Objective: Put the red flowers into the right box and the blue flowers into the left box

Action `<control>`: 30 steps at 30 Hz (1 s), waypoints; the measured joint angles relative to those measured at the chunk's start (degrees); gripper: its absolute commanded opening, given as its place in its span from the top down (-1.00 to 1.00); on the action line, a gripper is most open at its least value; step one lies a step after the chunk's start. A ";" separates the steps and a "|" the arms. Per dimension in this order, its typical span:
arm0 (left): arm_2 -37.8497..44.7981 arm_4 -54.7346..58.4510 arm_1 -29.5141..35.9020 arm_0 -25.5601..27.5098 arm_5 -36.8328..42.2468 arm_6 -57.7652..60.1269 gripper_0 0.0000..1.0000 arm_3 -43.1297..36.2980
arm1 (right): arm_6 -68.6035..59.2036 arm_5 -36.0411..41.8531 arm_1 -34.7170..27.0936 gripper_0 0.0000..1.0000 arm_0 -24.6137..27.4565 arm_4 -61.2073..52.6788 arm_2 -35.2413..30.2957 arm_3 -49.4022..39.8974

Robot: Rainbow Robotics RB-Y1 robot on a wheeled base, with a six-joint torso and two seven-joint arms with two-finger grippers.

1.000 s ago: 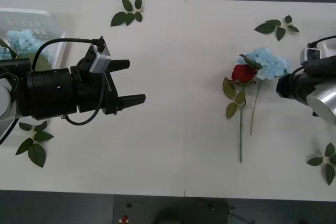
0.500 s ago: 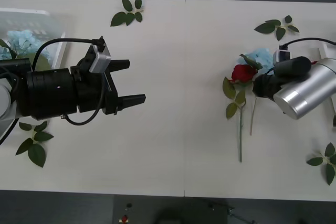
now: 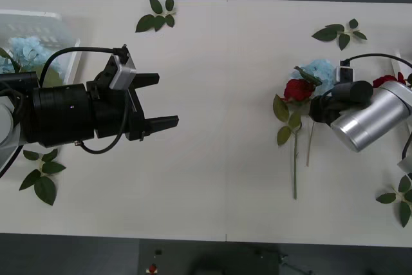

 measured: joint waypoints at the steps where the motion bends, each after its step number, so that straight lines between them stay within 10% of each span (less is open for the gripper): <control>1: 0.00 0.00 0.00 0.00 0.00 0.00 -1.00 0.00 | 0.00 -0.34 0.15 -0.13 0.00 0.00 0.00 0.40; 8: 0.00 0.00 0.00 0.00 0.00 0.00 -1.00 0.00 | 0.01 -2.82 2.47 -0.02 -0.01 0.44 -0.13 3.46; 16: 0.00 0.00 0.00 0.00 0.00 0.00 -1.00 0.00 | 0.02 -3.58 4.64 0.98 -2.05 2.69 -0.02 7.31; 30: 0.00 0.00 0.00 0.00 0.00 0.00 -1.00 0.00 | 0.02 -2.33 2.86 1.00 -4.32 -1.68 -0.01 6.62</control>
